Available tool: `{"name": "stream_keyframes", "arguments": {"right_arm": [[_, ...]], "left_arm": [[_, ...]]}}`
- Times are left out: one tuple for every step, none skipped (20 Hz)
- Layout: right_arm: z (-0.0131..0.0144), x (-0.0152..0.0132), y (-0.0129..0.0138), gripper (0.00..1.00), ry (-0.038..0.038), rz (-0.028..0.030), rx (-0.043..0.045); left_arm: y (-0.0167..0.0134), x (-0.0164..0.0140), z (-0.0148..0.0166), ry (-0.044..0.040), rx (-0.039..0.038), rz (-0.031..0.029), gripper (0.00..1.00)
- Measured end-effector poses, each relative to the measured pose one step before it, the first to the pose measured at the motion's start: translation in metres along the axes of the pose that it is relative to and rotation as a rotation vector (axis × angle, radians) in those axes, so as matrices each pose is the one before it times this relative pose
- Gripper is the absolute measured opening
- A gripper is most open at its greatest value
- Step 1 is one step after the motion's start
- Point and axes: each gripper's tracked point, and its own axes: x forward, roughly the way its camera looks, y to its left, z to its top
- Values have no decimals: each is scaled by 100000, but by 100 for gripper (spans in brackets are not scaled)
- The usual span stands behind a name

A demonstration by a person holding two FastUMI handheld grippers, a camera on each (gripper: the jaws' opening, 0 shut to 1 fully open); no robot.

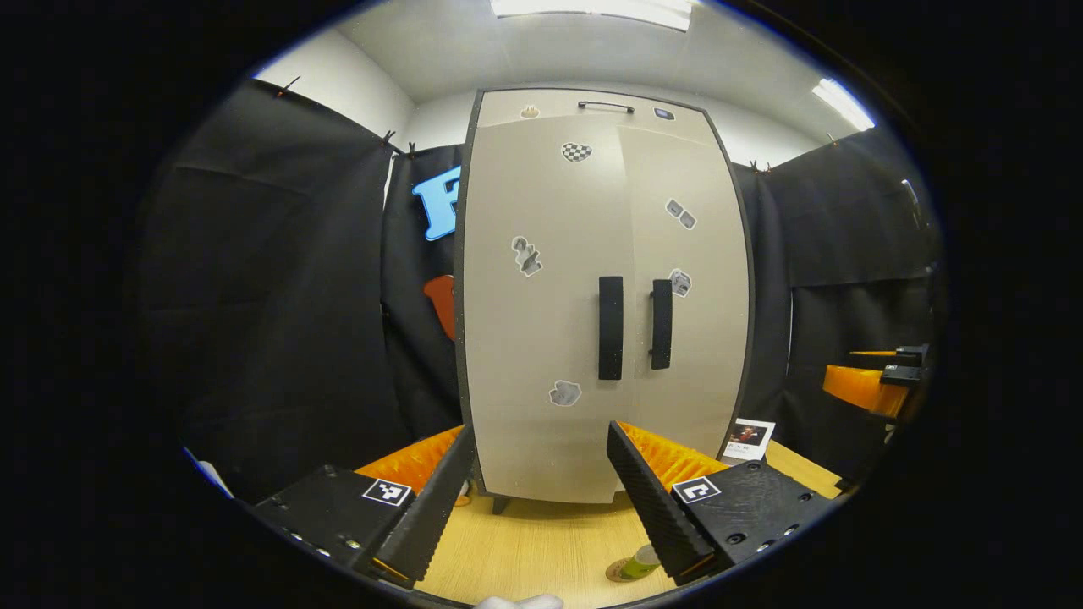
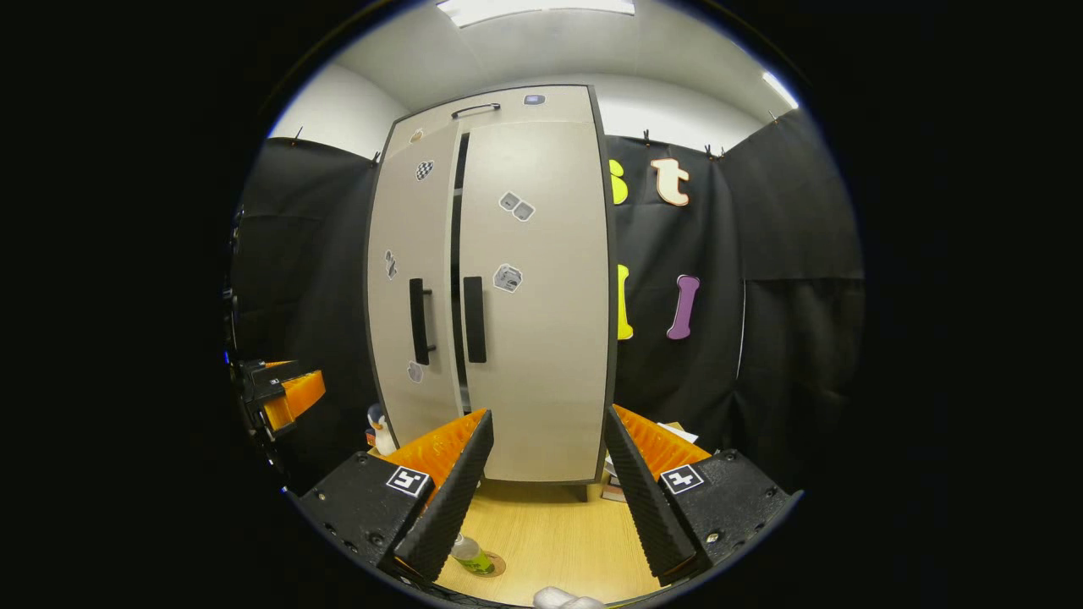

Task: Grasp the bottle in the cabinet with the left hand and place it on the coaster, then close the right door with the right hand and the left door with the left hand.

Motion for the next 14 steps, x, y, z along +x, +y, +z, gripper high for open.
{"name": "stream_keyframes", "arguments": {"right_arm": [[35,-7,22,82,-14,-140,-223],[2,-24,141,82,-102,209,-81],[-53,-85,126,82,-102,285,91],[-218,-100,284,82,400,922,-104],[-216,-136,270,82,534,612,-219],[-22,-248,73,82,-152,417,-47],[12,-210,75,82,-192,195,-29],[-43,-208,51,82,-59,58,-79],[1,-263,3,82,-150,89,-52],[8,-201,-54,82,-252,-110,-75],[-42,-223,-172,82,73,-589,-43],[-57,-189,-201,82,50,-421,286],[41,-231,-214,82,-103,-541,849],[66,-160,-95,82,-218,-277,684]], "left_arm": [[116,-98,-67,64,403,292,96],[4,-23,40,-154,331,65,96],[-70,-47,6,-140,156,-82,96],[-136,-138,13,-107,240,-67,96],[-46,-99,-2,-30,365,-15,96],[126,-75,-41,3,347,222,96],[-109,-196,-72,391,276,-39,96],[34,-94,-52,107,115,-23,96],[-107,-156,57,-124,102,-4,96],[37,-211,3,-34,327,266,96],[36,-170,-58,155,394,169,96],[-51,-244,72,-19,293,60,96],[-59,-161,26,-129,83,-54,96],[-51,-64,132,-293,56,-221,96]]}}
